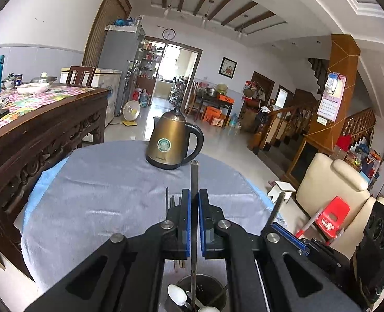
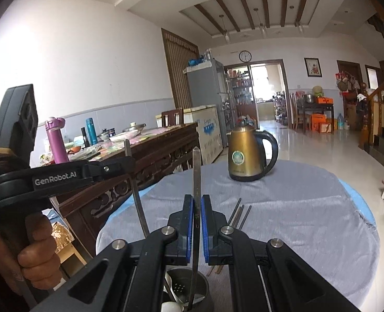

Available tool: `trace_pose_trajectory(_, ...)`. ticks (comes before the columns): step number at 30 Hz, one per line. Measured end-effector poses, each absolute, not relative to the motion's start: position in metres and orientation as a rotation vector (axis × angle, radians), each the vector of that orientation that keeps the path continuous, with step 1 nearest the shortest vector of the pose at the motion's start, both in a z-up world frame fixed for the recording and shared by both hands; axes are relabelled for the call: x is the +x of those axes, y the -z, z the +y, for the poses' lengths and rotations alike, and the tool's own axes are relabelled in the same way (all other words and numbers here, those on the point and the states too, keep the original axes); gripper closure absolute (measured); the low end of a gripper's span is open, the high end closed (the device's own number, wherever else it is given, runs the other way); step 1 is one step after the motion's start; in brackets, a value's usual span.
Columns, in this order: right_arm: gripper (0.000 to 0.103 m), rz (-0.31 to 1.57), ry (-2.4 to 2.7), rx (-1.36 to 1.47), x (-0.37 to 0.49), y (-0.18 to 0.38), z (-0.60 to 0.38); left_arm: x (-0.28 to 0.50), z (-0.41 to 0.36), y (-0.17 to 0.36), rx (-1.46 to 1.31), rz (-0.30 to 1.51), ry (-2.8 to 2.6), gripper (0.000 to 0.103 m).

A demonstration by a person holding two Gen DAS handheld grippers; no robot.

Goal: Organize utensils
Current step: 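Lift the chopsticks with both tools and lower them over the grey cup, then open both tools to drop the chopsticks into the grey cup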

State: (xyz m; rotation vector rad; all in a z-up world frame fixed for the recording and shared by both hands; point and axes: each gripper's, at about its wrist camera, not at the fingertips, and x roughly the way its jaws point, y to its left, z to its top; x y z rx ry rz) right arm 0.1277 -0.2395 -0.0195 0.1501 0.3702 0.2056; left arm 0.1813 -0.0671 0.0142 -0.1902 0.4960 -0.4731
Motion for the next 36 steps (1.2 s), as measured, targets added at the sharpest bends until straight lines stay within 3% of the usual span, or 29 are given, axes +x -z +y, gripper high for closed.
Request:
trace_pose_trajectory(11,0.093,0.496,-0.219,0.223,0.142,0.041,-0.25,0.192,-0.078,0.008,-0.152,0.613,0.528,0.097)
trace_pose_trajectory(13,0.086,0.5,-0.225,0.258,0.143,0.042,-0.257,0.194,-0.075,0.011,-0.165,0.631,0.548,0.093)
trace_pose_trajectory(16,0.064,0.471,-0.241,0.315,0.14,0.04,-0.268,0.195,-0.066,0.008,-0.184,0.62,0.547,0.081)
trace_pose_trajectory(17,0.052,0.456,-0.236,0.324,0.138,0.038,-0.271,0.195,-0.063,0.007,-0.19,0.613,0.541,0.078)
trace_pose_trajectory(18,0.049,0.43,-0.223,0.332,0.135,0.037,-0.275,0.196,-0.059,0.006,-0.2,0.606,0.536,0.075)
trace_pose_trajectory(30,0.049,0.456,-0.132,0.427,0.146,0.044,-0.305,0.216,-0.026,0.012,-0.261,0.637,0.444,0.073)
trace_pose_trajectory(36,0.049,0.503,-0.101,0.455,0.156,0.057,-0.314,0.233,-0.018,0.029,-0.261,0.685,0.399,0.063)
